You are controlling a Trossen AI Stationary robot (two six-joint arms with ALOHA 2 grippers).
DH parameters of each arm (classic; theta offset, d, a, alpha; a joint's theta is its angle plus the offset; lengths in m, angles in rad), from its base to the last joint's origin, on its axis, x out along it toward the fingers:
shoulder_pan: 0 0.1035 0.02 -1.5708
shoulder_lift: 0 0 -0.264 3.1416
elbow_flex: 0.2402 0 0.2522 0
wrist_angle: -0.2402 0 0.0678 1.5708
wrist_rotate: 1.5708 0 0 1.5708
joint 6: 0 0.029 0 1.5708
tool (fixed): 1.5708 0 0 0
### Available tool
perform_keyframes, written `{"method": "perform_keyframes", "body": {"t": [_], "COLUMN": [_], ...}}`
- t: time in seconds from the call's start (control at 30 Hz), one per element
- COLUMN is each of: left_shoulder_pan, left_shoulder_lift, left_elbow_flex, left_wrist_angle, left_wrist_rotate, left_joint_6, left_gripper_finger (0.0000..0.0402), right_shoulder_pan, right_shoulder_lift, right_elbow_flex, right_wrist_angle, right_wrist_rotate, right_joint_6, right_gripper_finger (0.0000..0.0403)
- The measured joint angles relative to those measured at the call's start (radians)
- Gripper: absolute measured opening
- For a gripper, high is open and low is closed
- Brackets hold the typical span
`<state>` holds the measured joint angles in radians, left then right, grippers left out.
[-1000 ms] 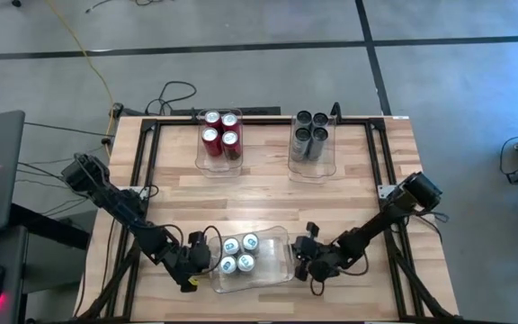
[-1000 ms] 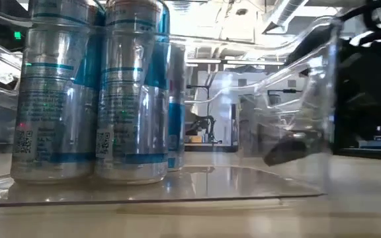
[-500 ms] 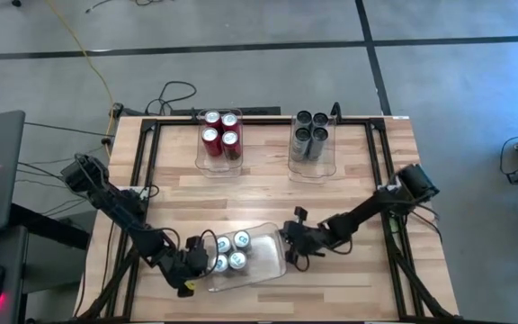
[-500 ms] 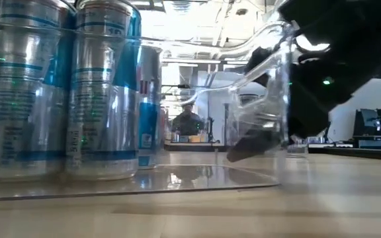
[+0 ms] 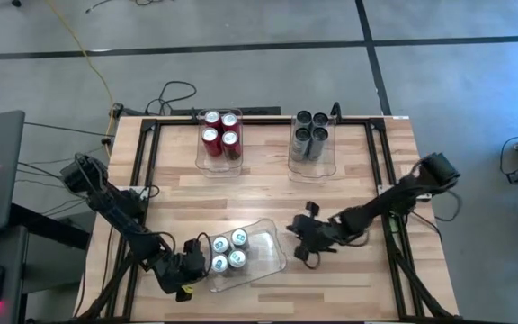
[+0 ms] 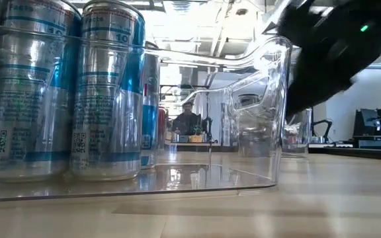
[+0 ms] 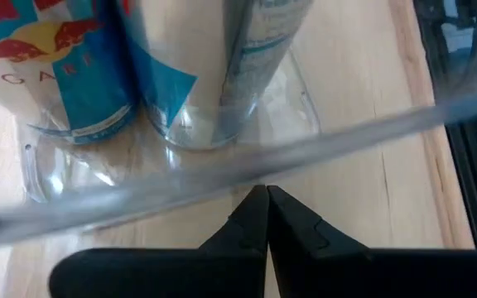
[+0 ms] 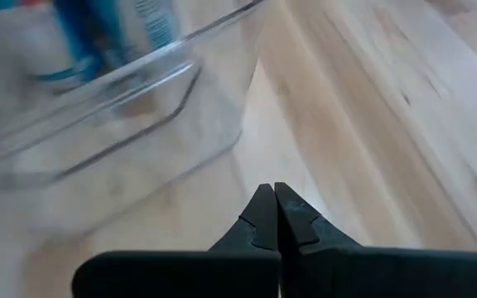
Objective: Sort soda cans
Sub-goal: Move the bottom center transparent bin to the center of the table
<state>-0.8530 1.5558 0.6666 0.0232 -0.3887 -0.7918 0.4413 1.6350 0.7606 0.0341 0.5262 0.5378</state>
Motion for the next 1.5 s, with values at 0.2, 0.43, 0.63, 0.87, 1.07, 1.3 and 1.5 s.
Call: {"method": "perform_keyframes", "body": {"t": [0.2, 0.43, 0.63, 0.87, 1.07, 1.3, 1.5], "left_shoulder_pan": [-0.039, -0.084, -0.076, -0.034, -0.015, -0.015, 0.01], "left_shoulder_lift": [-0.049, -0.181, -0.258, -0.263, -0.262, -0.262, -0.262], "left_elbow_flex": [0.0, 0.001, 0.001, 0.0, 0.0, 0.0, -0.002], "left_wrist_angle": [-0.1, -0.398, -0.601, -0.609, -0.596, -0.512, -0.462], "left_wrist_rotate": [-0.028, -0.16, -0.315, -0.314, -0.285, -0.244, -0.226], "left_joint_6": [-0.02, -0.123, -0.175, -0.073, -0.054, 0.032, 0.111], "left_gripper_finger": [0.0, 0.0, 0.0, 0.0, 0.0, 0.0, 0.0], "right_shoulder_pan": [0.169, 0.43, 0.471, 0.412, 0.342, 0.282, 0.239], "right_shoulder_lift": [-0.157, -0.16, -0.051, 0.147, 0.287, 0.328, 0.328], "right_elbow_flex": [0.0, 0.0, 0.0, 0.0, 0.0, 0.005, 0.005], "right_wrist_angle": [-0.273, -0.232, -0.054, 0.277, 0.639, 0.732, 0.731], "right_wrist_rotate": [0.061, 0.284, 0.365, 0.276, 0.161, 0.119, 0.117], "right_joint_6": [0.275, 0.513, 0.512, 0.434, 0.278, 0.215, 0.186], "right_gripper_finger": [0.0001, 0.0001, 0.0001, 0.0001, 0.0001, 0.0001, 0.0001]}}
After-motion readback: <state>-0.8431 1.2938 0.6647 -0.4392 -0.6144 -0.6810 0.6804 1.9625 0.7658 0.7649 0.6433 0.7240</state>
